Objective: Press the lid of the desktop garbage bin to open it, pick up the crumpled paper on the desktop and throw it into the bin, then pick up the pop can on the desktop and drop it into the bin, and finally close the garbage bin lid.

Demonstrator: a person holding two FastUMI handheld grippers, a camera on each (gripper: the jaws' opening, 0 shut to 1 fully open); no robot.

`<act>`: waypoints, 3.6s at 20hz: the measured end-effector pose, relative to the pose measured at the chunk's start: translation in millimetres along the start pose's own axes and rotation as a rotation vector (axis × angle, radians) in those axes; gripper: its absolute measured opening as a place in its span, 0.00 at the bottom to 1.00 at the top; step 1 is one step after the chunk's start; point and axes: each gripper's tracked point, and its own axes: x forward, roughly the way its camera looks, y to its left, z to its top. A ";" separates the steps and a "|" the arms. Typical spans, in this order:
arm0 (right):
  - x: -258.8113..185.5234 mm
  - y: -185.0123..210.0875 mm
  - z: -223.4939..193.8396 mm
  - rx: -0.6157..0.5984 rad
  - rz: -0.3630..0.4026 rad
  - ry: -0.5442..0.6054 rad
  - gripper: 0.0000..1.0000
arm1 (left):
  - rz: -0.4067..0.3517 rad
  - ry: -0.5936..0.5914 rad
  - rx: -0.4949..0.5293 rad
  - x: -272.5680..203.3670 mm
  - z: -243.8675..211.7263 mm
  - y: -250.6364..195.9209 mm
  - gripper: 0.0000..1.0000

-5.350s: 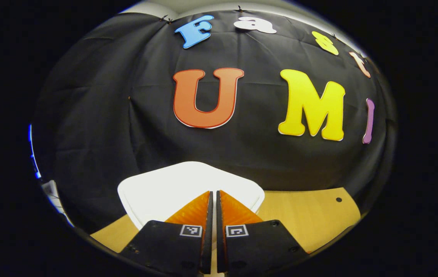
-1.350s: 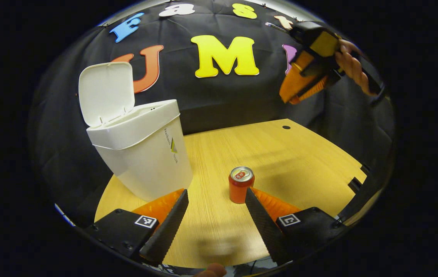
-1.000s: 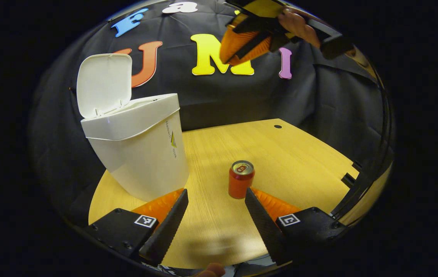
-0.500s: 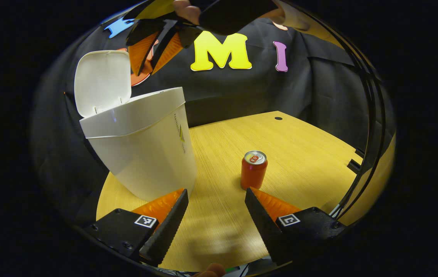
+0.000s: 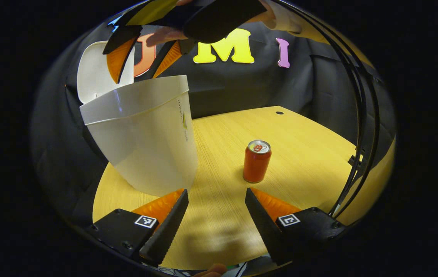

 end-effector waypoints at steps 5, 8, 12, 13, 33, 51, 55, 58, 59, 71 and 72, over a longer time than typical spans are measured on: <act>-43.9 -23.0 8.4 0.022 -0.025 -0.085 0.93 | -0.030 -0.024 -0.017 17.2 9.6 -18.8 0.98; -83.5 -48.3 1.6 0.032 -0.042 -0.132 0.96 | -0.058 -0.009 -0.021 35.2 10.4 -43.3 0.98; -137.7 -100.7 -25.3 0.032 -0.133 -0.170 0.97 | -0.071 -0.012 -0.028 63.1 11.6 -66.8 0.99; -147.7 -118.1 -34.0 0.037 -0.173 -0.173 0.97 | -0.068 0.008 -0.031 69.0 8.0 -71.3 0.99; -199.7 -232.5 -155.0 0.244 -0.392 -0.032 0.97 | -0.126 0.116 -0.067 177.4 -6.6 -96.5 0.93; -212.2 -303.9 -272.2 0.332 -0.390 0.047 0.97 | 0.058 0.085 -0.173 55.2 116.8 -76.3 0.87; -212.3 -305.0 -280.1 0.339 -0.372 0.045 0.97 | 0.137 0.060 -0.211 16.7 176.4 -39.0 0.87; -209.1 -300.3 -283.6 0.363 -0.360 0.051 0.97 | 0.216 0.058 -0.214 5.7 208.8 4.0 0.86; -207.8 -298.3 -283.8 0.372 -0.358 0.052 0.97 | 0.231 0.049 -0.219 -0.3 221.0 16.2 0.86; -198.6 -279.9 -265.7 0.401 -0.401 0.053 0.97 | 0.402 0.040 -0.304 41.2 236.3 167.3 0.86; -197.6 -277.6 -267.6 0.402 -0.403 0.059 0.97 | 0.402 0.051 -0.323 48.0 231.2 172.0 0.86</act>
